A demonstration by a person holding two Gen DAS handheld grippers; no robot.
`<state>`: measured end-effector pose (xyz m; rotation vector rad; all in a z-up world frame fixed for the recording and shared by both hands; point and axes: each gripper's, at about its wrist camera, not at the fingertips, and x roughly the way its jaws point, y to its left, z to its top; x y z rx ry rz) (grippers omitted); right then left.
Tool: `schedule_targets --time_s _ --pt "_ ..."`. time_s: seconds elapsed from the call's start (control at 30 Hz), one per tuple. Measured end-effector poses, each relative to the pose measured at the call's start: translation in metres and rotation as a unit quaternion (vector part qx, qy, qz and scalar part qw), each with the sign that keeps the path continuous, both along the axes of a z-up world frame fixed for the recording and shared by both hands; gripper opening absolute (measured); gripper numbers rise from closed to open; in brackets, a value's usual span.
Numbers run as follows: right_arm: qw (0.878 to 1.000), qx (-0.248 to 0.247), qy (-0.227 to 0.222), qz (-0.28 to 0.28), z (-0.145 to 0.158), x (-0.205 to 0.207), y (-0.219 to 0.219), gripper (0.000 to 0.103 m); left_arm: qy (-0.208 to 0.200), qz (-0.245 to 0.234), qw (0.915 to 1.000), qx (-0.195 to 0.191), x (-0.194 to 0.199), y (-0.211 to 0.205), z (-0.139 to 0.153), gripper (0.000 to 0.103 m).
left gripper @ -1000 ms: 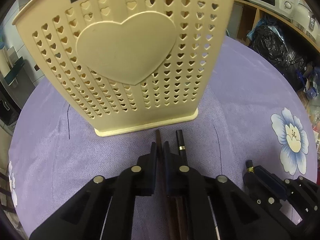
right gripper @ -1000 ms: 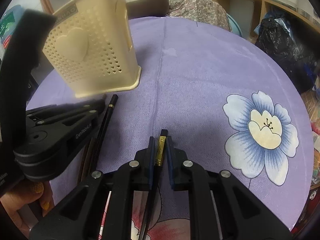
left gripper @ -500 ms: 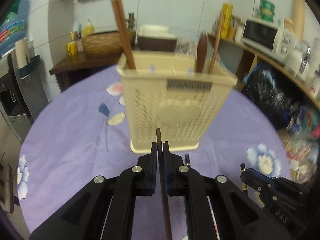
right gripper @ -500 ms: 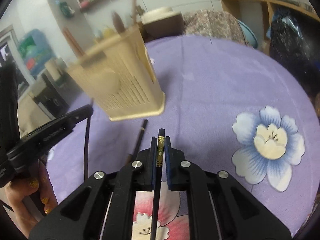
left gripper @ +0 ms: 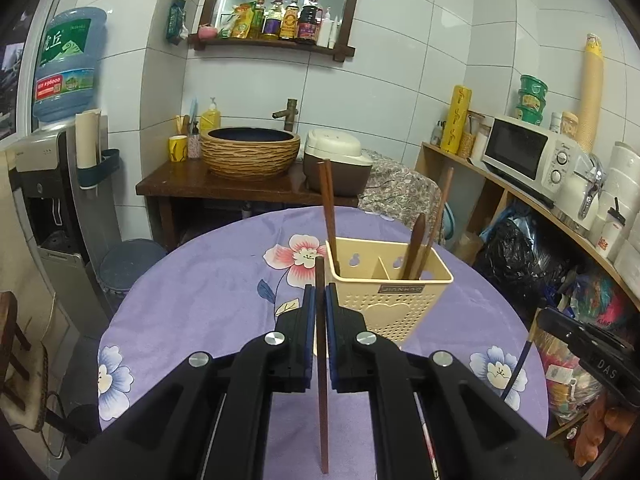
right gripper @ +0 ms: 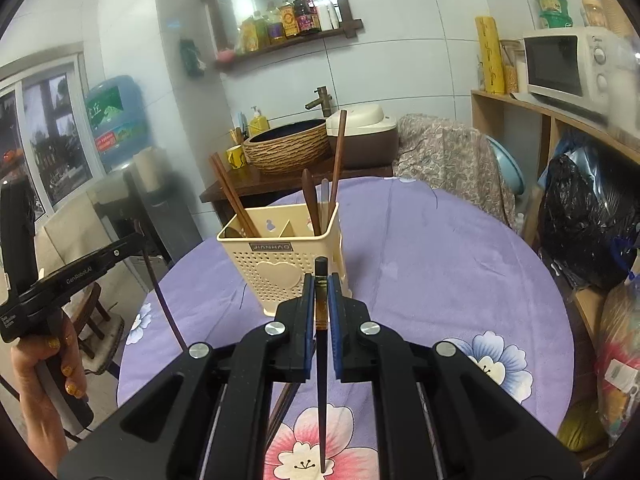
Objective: Organize utensils
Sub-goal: 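Carry both held chopsticks up and lower them into the holder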
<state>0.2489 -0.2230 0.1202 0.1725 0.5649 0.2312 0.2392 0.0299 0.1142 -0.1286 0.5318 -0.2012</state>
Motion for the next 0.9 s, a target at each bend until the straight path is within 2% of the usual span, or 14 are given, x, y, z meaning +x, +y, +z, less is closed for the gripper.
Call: schedule_targets --time_s 0.4,0.57,0.63,0.77,0.9 --pt "0.999 -0.028 -0.023 -0.01 0.024 0.007 -0.007 0.007 -0.036 0.012 0.9993 0.005 -0.004 0.017 0.03 0.006" --pt "0.998 -0.043 -0.044 -0.021 0.053 0.028 -0.013 0.007 -0.069 0.028 0.9971 0.014 0.007 0.021 0.073 0.006" --pt "0.997 -0.05 -0.051 -0.024 0.07 0.041 -0.014 0.007 -0.078 0.029 0.9964 0.015 0.014 0.02 0.092 0.006" --pt "0.995 -0.052 -0.077 -0.026 0.122 0.064 -0.014 0.007 -0.099 0.022 0.9948 0.01 0.03 0.01 0.142 0.006" --pt "0.993 -0.049 -0.106 -0.026 0.164 0.074 -0.008 0.007 -0.127 0.017 0.9917 0.013 0.037 -0.004 0.175 0.006"
